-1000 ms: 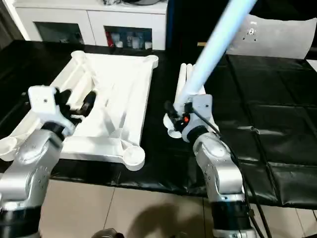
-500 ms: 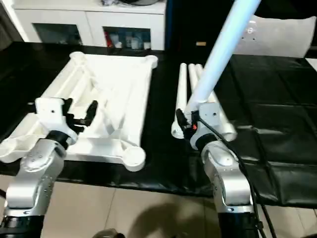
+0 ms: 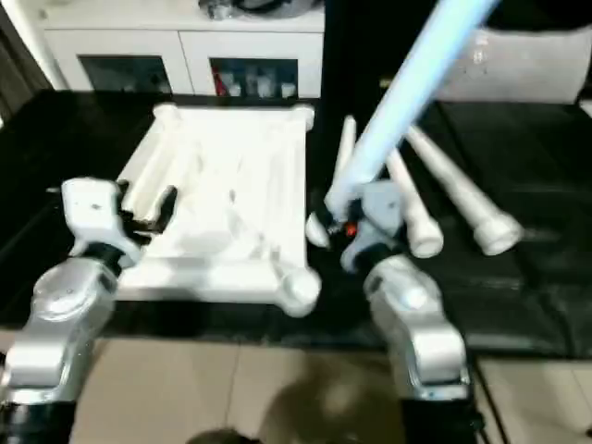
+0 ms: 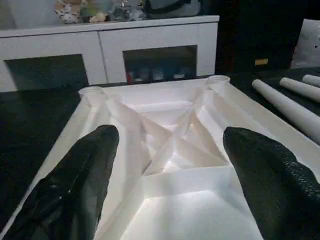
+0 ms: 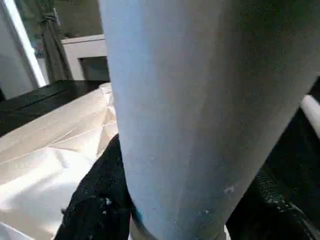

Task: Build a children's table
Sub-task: Move to table

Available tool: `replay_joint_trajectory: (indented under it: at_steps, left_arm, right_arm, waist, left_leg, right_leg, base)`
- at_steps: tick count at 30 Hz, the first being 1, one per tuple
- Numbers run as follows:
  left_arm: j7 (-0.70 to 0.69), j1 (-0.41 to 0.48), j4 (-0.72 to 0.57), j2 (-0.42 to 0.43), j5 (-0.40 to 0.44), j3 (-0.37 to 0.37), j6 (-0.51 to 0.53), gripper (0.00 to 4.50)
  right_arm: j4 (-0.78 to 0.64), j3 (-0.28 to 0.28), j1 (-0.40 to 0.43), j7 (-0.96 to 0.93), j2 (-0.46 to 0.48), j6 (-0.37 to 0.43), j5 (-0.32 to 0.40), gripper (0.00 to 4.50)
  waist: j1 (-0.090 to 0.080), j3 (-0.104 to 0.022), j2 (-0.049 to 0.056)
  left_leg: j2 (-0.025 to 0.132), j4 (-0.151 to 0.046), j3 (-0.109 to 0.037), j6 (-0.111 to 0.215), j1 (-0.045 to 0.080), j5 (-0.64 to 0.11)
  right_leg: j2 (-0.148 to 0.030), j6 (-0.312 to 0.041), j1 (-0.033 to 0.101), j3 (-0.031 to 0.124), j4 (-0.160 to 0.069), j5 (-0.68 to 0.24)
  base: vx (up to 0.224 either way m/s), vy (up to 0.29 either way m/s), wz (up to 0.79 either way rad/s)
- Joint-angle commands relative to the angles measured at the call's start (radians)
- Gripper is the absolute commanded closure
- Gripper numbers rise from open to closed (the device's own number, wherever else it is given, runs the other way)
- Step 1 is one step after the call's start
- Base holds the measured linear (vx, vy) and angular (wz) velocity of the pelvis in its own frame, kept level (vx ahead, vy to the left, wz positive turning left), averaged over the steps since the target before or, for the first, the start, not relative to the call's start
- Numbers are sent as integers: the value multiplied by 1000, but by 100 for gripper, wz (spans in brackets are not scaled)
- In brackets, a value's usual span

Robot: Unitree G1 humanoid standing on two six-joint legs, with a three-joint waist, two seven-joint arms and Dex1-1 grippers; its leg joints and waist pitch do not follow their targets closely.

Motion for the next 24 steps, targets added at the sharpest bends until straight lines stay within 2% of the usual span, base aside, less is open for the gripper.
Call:
replay_joint_trajectory:
  at_steps: [1, 2, 3, 4, 5, 6, 7, 8, 9, 10, 11, 12, 13, 14, 15, 16, 17, 18, 19, 20, 21, 22, 23, 24]
  left_arm:
    - [-5, 5, -17, 11, 9, -2, 9, 64]
    - [-6, 12, -19, 10, 12, -5, 6, 64]
    - [-6, 12, -19, 10, 12, -6, 6, 64]
    - [-7, 19, -21, 10, 13, -7, 3, 64]
    - [-7, 29, -26, 10, 16, -11, 1, 64]
    - [-6, 35, -29, 11, 17, -13, 0, 64]
    - [-6, 38, -31, 11, 17, -14, 1, 64]
    - [-5, 39, -34, 10, 20, -16, 2, 64]
    - [-5, 39, -35, 10, 21, -16, 3, 64]
    - [-1, 39, -34, 7, 23, -17, 4, 64]
    - [-1, 39, -34, 7, 23, -17, 4, 64]
    - [2, 39, -34, 6, 22, -17, 5, 64]
    - [3, 39, -34, 4, 22, -18, 6, 64]
    - [5, 40, -34, 1, 21, -18, 7, 64]
    - [5, 41, -34, -2, 22, -19, 6, 64]
    - [6, 41, -33, -4, 23, -22, 5, 64]
    - [6, 41, -33, -4, 24, -23, 4, 64]
    - [6, 39, -31, -5, 25, -26, 2, 64]
    - [5, 35, -28, -3, 30, -29, -3, 64]
    - [5, 32, -26, -2, 34, -31, -6, 64]
    - [5, 31, -25, -2, 35, -32, -7, 64]
    - [5, 31, -24, -2, 36, -32, -7, 64]
    - [7, 30, -23, -2, 37, -33, -8, 64]
    - [9, 29, -22, 1, 42, -37, -12, 64]
  right_arm:
    - [-14, 7, 5, -8, 3, 3, -5, 260]
    - [-15, 11, 9, -9, 2, 5, -12, 260]
    - [-15, 11, 10, -9, 2, 5, -12, 260]
    - [-15, 13, 12, -10, 1, 6, -16, 260]
    - [-13, 15, 16, -9, -2, 8, -17, 260]
    - [-10, 15, 18, -8, -5, 9, -16, 260]
    - [-8, 16, 19, -9, -8, 10, -17, 260]
    - [-8, 15, 21, -8, -11, 14, -13, 260]
    - [-8, 15, 21, -8, -11, 15, -13, 260]
    - [-2, 16, 21, -6, -14, 16, -16, 260]
    - [-2, 16, 21, -6, -14, 16, -16, 260]
    - [0, 19, 22, -6, -14, 16, -18, 260]
    - [0, 23, 23, -6, -14, 17, -20, 260]
    - [-1, 27, 24, -6, -14, 18, -20, 260]
    - [-1, 31, 26, -7, -13, 19, -21, 260]
    - [1, 36, 26, -9, -14, 19, -24, 260]
    - [2, 38, 27, -10, -14, 18, -25, 260]
    - [3, 39, 27, -10, -14, 18, -25, 260]
    - [4, 41, 27, -13, -15, 17, -25, 260]
    - [5, 42, 27, -15, -15, 17, -26, 260]
    - [7, 42, 28, -16, -14, 17, -27, 260]
    - [7, 42, 29, -17, -14, 16, -27, 260]
    - [9, 41, 31, -19, -14, 16, -29, 260]
    - [10, 41, 34, -21, -13, 15, -31, 260]
  waist:
    - [-24, -45, 14]
    - [-29, -45, 20]
    - [-29, -44, 20]
    - [-30, -42, 17]
    - [-31, -45, 14]
    - [-30, -46, 1]
    - [-32, -39, -11]
    - [-29, -36, -19]
    - [-26, -28, -16]
    - [-28, -24, -7]
    - [-37, -19, -1]
    - [-43, -22, 24]
    - [-24, -23, 24]
    - [16, -35, 11]
    - [1, -49, -9]
    - [-12, -73, -76]
    - [3, -57, -40]
    - [9, -47, -30]
    - [28, -53, 12]
    - [-21, -33, 23]
    - [-19, -48, 39]
    - [-17, -47, 26]
    - [-18, -45, 12]
    - [-16, -45, 11]
  left_leg:
    - [171, -163, -132, -255, 45, -714]
    - [158, -195, -116, -320, 48, -816]
    - [154, -204, -108, -334, 49, -832]
    - [147, -217, -91, -347, 47, -838]
    - [143, -217, -86, -344, 48, -830]
    - [139, -202, -79, -326, 55, -788]
    - [138, -164, -86, -288, 66, -746]
    - [137, -111, -103, -221, 83, -674]
    - [146, -85, -125, -165, 77, -586]
    - [154, -91, -135, -164, 74, -599]
    - [159, -115, -139, -184, 65, -661]
    - [168, -253, -123, -291, 1, -932]
    - [160, -305, -95, -314, -43, -997]
    - [124, -319, -33, -317, -50, -907]
    - [118, -294, -21, -331, -7, -793]
    - [79, -35, -63, -302, 109, -346]
    - [83, 38, -136, -149, 20, 6]
    - [92, 26, -149, -128, -32, 75]
    - [153, -59, -166, -180, 23, -102]
    - [190, -163, -195, -296, 21, -610]
    - [173, -176, -201, -336, 24, -731]
    - [152, -174, -181, -326, 37, -769]
    - [141, -157, -165, -281, 27, -685]
    - [140, -150, -160, -252, 21, -623]
  right_leg:
    - [-45, -111, 3, 46, -70, -338]
    - [-29, -84, 4, 29, -53, -244]
    - [-28, -83, 5, 26, -50, -228]
    - [-28, -88, 9, 21, -50, -228]
    - [-34, -91, 11, 23, -52, -241]
    - [-56, -96, 4, 38, -73, -307]
    - [-97, -95, -9, 59, -114, -441]
    - [-146, -90, -18, 78, -156, -583]
    - [-176, -82, -7, 85, -178, -667]
    - [-167, -74, -1, 75, -178, -677]
    - [-137, -56, 7, 53, -167, -659]
    - [-26, -55, 67, -8, -20, -379]
    - [6, -68, 95, -30, 79, -218]
    - [21, -76, 88, -33, 95, -125]
    - [-9, -87, 60, -2, 65, -232]
    - [-165, -95, -40, 66, -84, -504]
    - [-225, -161, 41, 119, -150, -493]
    - [-211, -189, 98, 98, -124, -435]
    - [-117, -176, 51, 37, -99, -394]
    - [-37, -93, 30, 32, -26, -338]
    - [-32, -82, 44, 26, 0, -240]
    - [-53, -92, 33, 33, -32, -143]
    - [-97, -112, 44, 50, -73, -190]
    - [-113, -124, 49, 56, -85, -227]
  base:
    - [-82, 81, -2]
    - [-82, 81, -2]
    - [-76, 67, 4]
    - [-64, 47, 12]
    - [-64, 47, 12]
    - [-52, 22, 10]
    - [0, 0, 0]
    - [0, 0, 0]
    - [0, 0, 0]
    - [0, 0, 0]
    - [-60, 27, -18]
    - [0, 0, 0]
    - [-96, 26, 4]
    - [-80, 11, 10]
    - [-59, -33, 18]
    - [16, -70, 7]
    - [16, -70, 7]
    - [43, -17, -29]
    - [-11, 15, -18]
    - [-11, 15, -18]
    - [-76, 16, 8]
    - [0, 0, 0]
    - [0, 0, 0]
    - [0, 0, 0]
